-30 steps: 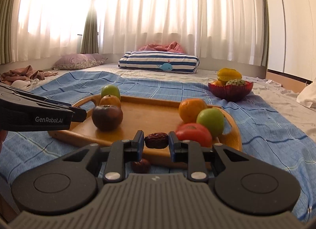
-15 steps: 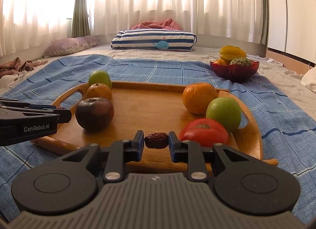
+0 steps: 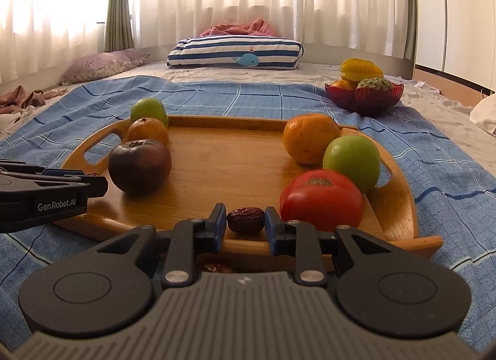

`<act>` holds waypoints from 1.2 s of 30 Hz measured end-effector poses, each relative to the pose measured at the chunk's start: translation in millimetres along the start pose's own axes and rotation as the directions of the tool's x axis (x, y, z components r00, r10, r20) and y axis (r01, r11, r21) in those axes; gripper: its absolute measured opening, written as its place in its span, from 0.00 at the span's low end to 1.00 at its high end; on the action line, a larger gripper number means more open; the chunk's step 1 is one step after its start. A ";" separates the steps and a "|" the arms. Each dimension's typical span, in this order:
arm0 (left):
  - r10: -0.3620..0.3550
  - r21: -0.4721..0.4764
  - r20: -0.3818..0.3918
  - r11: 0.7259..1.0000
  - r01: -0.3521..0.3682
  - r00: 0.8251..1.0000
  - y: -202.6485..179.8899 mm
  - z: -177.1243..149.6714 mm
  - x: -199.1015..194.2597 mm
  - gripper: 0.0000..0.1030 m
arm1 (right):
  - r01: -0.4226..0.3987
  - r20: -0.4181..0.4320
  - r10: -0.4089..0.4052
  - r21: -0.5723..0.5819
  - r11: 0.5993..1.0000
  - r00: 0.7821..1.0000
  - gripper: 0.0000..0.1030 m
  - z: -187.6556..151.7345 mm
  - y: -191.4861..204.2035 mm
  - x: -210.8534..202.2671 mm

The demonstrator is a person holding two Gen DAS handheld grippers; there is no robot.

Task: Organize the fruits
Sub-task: 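Carry the date onto the tray while right gripper carries its date onto the tray, then open left gripper releasing the date while right gripper releases its date on the tray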

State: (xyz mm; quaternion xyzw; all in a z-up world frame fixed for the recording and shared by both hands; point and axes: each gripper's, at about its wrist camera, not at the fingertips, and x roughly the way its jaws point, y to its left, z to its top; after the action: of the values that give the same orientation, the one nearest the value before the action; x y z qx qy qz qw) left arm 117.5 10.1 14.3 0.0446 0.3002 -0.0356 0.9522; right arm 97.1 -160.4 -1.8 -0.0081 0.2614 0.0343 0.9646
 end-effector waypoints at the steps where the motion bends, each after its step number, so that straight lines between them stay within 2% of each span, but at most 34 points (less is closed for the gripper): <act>1: 0.000 -0.001 -0.003 1.000 0.000 1.000 0.0 -0.9 0.6 0.22 | 0.001 0.003 -0.001 0.000 1.000 1.000 0.35 -0.4 0.1 -0.1; 14: -0.002 -0.008 -0.022 1.000 0.002 1.000 1.0 -5.0 5.0 0.24 | 0.003 0.013 -0.003 0.003 1.000 1.000 0.37 -2.4 -0.7 -1.0; 17: -0.003 -0.012 -0.021 1.000 0.003 1.000 1.4 -5.2 4.3 0.24 | -0.007 0.014 0.007 0.008 1.000 1.000 0.43 -2.0 -1.4 -1.9; 19: -0.005 -0.018 -0.020 1.000 0.004 1.000 2.4 -5.3 2.8 0.32 | -0.015 0.021 0.014 0.015 1.000 1.000 0.50 -2.1 -2.7 -4.6; 21: -0.007 -0.022 -0.018 1.000 0.007 1.000 2.8 -5.5 0.4 0.38 | -0.018 0.027 0.017 0.021 1.000 0.999 0.51 -2.9 -3.6 -7.6; 24: -0.013 -0.020 -0.015 1.000 0.013 1.000 2.6 -5.5 -4.7 0.42 | -0.013 0.040 0.012 0.020 1.000 0.999 0.56 -4.2 -3.7 -12.1; 29: -0.025 -0.014 0.002 1.000 0.025 1.000 1.3 -6.1 -18.0 0.54 | -0.014 0.060 0.013 0.017 1.000 0.998 0.60 -7.3 -4.8 -22.5; 31: -0.034 -0.005 0.007 0.999 0.034 0.999 -0.8 -6.8 -24.3 0.63 | -0.014 0.064 0.013 0.017 1.000 0.998 0.61 -9.8 -5.0 -26.6; 36: -0.059 0.025 0.013 0.998 0.059 0.998 -8.2 -10.1 -38.0 0.73 | -0.009 0.086 0.009 -0.001 1.000 0.996 0.63 -18.5 -4.1 -39.1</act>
State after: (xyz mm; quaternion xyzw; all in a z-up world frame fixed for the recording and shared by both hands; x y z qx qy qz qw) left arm 79.9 4.6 27.5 0.0471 0.2946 -0.0678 0.9521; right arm 54.4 -167.5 2.0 -0.0060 0.2196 0.0390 0.9748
